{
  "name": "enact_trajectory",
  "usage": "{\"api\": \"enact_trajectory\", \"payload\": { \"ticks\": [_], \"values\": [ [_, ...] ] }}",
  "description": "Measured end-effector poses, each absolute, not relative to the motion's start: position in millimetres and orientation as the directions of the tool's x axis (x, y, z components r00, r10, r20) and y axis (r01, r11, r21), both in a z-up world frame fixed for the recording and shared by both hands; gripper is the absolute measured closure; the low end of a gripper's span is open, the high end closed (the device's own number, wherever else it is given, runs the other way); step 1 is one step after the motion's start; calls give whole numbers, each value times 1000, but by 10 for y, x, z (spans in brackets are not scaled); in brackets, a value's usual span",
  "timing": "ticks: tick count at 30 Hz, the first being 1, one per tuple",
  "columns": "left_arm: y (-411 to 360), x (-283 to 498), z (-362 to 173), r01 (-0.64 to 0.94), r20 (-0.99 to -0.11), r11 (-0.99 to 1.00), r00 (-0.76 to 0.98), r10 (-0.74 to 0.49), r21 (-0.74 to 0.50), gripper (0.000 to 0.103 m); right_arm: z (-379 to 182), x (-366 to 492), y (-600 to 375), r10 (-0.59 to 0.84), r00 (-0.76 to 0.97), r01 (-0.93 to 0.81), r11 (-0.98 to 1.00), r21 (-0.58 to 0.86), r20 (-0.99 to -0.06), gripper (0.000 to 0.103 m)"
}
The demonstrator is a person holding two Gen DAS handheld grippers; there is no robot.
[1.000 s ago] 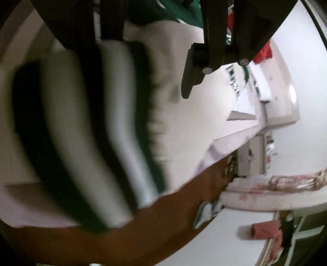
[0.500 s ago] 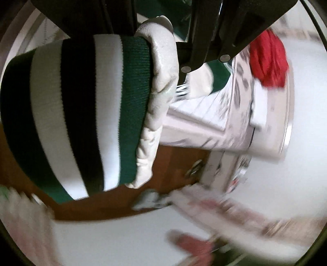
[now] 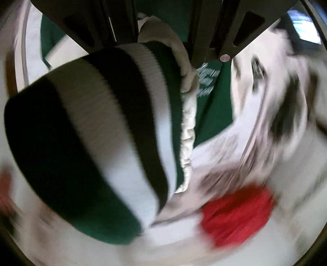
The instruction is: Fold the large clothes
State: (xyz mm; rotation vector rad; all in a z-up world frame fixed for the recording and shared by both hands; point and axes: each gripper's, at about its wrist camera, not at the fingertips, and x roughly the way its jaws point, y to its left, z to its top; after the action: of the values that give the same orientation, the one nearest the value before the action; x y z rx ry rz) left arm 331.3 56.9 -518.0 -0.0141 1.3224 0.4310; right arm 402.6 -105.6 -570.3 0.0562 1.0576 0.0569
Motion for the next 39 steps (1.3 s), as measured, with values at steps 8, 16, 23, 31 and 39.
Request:
{"api": "enact_trajectory", "payload": {
  "ticks": [8,16,23,31,39],
  "values": [
    [1492,2722,-5449,-385,-965,899,67,254,210,0,-6892,3934,415,152,126,-265,958,115,-980,66],
    [2180,1885,-5791,-682,-981,708,82,-176,-184,0,-6450,3154,-393,308,115,-21,951,308,-944,28],
    [2782,1776,-6287,-846,-890,312,348,-295,-434,4,-6886,2793,-1137,233,34,96,967,235,-972,28],
    [3530,2039,-6195,-868,-914,293,397,-76,-402,85,-6842,2855,-882,229,57,81,969,233,-972,28],
    [4041,2381,-6018,-820,-886,382,464,3,-428,100,-6694,3026,-266,174,114,-95,982,163,-978,28]
  ]
}}
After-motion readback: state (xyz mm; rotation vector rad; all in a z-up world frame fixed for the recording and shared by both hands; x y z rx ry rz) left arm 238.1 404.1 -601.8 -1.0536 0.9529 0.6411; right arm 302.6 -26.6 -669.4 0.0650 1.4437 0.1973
